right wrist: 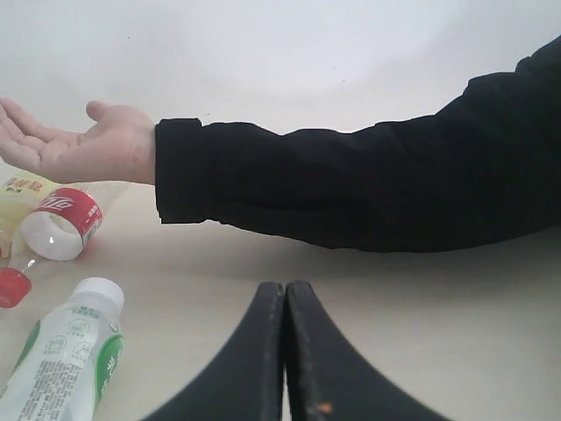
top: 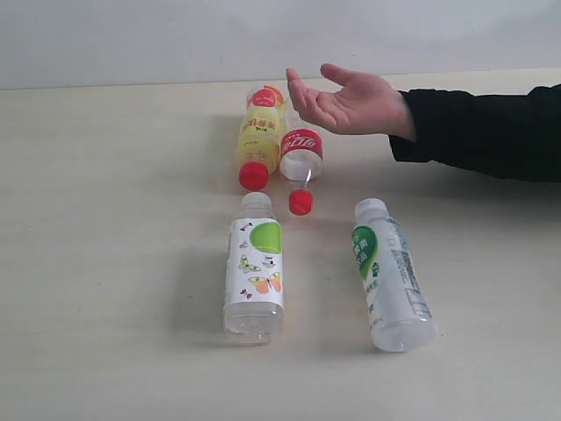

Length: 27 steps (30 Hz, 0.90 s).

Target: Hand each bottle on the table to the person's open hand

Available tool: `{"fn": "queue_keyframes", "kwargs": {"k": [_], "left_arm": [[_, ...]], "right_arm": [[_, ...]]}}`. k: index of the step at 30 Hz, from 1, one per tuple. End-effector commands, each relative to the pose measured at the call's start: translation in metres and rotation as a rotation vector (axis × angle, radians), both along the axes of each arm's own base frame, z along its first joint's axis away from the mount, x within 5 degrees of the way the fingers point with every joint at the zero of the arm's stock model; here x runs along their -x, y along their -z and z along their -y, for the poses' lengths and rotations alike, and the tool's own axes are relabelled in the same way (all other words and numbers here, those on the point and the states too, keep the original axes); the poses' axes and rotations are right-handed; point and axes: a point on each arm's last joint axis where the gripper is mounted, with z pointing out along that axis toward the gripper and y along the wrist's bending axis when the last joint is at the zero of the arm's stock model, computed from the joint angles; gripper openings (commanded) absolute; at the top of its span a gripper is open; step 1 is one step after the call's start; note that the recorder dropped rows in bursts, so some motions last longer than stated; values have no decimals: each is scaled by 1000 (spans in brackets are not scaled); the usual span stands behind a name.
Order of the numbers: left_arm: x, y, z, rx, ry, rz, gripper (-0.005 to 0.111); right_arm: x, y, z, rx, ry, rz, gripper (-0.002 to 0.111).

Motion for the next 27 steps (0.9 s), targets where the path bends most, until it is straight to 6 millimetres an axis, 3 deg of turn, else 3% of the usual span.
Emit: {"fn": "queue_keyframes", "kwargs": {"k": [1, 5, 12, 13, 17, 19, 20, 21, 23, 27], "left_arm": [[11, -7, 23, 308, -35, -281, 0], [19, -18, 66, 677, 56, -447, 0], [17, -32, 184, 663, 340, -458, 0], [18, -32, 205, 657, 379, -470, 0], [11, -19, 255, 649, 453, -490, 4], [6, -10, 272, 660, 467, -484, 19], [4, -6, 277, 661, 469, -487, 25], [1, 2, 282, 677, 444, -500, 38], [-1, 10, 287, 688, 423, -507, 50], [-5, 24, 291, 681, 415, -520, 60]], "right_arm": [[0, 1, 0, 7, 5, 2, 0], [0, 1, 0, 7, 5, 2, 0], [0, 1, 0, 7, 5, 2, 0], [0, 1, 0, 7, 5, 2, 0], [0, 1, 0, 7, 5, 2, 0], [0, 1, 0, 7, 5, 2, 0], [0, 1, 0, 7, 5, 2, 0], [0, 1, 0, 7, 5, 2, 0], [0, 1, 0, 7, 5, 2, 0], [0, 1, 0, 7, 5, 2, 0]]}}
